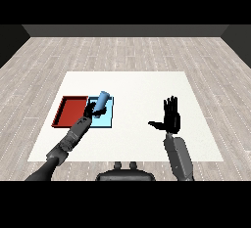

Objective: Pick the blue can and put it in the blue box

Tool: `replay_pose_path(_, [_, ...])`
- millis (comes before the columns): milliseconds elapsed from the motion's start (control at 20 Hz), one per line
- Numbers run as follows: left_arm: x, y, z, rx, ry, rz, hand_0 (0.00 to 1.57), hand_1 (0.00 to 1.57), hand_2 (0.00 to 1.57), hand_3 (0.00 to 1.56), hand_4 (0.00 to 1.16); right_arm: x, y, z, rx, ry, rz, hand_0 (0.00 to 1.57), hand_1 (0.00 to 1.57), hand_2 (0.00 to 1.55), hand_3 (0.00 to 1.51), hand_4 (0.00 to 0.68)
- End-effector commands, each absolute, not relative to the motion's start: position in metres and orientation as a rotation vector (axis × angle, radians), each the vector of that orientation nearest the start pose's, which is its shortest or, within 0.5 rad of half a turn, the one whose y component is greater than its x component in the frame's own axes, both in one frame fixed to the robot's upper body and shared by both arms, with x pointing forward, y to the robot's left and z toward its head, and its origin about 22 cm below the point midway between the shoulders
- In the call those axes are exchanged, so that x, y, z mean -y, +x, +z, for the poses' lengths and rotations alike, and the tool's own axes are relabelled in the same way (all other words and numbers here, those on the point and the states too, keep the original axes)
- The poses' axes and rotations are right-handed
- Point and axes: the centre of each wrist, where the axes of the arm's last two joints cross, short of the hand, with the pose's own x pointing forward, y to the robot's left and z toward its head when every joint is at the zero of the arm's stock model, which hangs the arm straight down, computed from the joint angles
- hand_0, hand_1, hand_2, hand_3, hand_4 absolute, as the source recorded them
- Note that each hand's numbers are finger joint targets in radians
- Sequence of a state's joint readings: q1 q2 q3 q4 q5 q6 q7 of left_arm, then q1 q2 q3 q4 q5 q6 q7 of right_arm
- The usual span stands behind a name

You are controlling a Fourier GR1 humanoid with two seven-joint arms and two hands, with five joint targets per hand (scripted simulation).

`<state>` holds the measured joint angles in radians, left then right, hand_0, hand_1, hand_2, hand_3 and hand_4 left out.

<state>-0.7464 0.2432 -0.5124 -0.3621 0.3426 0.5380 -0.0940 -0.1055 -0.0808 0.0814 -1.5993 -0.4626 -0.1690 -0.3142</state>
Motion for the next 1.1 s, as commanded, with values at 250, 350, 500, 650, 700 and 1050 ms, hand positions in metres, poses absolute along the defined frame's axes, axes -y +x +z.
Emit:
replay_pose_path(250, [-0.248, 0.364, -0.074, 0.953, 0.632, -0.13, 1.38, 1.38, 1.2, 0.0, 0.76, 0.231, 0.256, 0.023, 1.873, 0.216, -0.39, 0.0, 0.0, 0.0, 0.0, 0.0])
replay_pose_path(350, [-0.222, 0.366, -0.077, 0.932, 0.612, -0.067, 1.4, 1.4, 1.29, 0.4, 0.63, 0.234, 0.269, 0.023, 1.911, 0.17, -0.382, 0.0, 0.0, 0.0, 0.0, 0.0])
replay_pose_path(500, [-0.231, 0.361, -0.083, 0.909, 0.647, -0.152, 0.24, 0.24, 0.0, 0.0, 0.47, 0.23, 0.279, 0.014, 1.907, 0.209, -0.397, 0.0, 0.0, 0.0, 0.0, 0.0])
replay_pose_path(650, [-0.246, 0.376, -0.063, 0.892, 0.616, -0.176, 0.0, 0.0, 0.0, 0.0, 0.0, 0.222, 0.268, 0.013, 1.916, 0.203, -0.401, 0.0, 0.0, 0.0, 0.0, 0.0])
replay_pose_path(700, [-0.25, 0.361, -0.08, 0.895, 0.617, -0.178, 0.0, 0.0, 0.0, 0.0, 0.0, 0.236, 0.278, 0.015, 1.918, 0.223, -0.389, 0.0, 0.0, 0.0, 0.0, 0.0])
replay_pose_path(1050, [-0.22, 0.377, -0.064, 1.093, 0.645, -0.053, 0.0, 0.0, 0.0, 0.0, 0.0, 0.234, 0.276, 0.022, 1.912, 0.225, -0.387, 0.0, 0.0, 0.0, 0.0, 0.0])
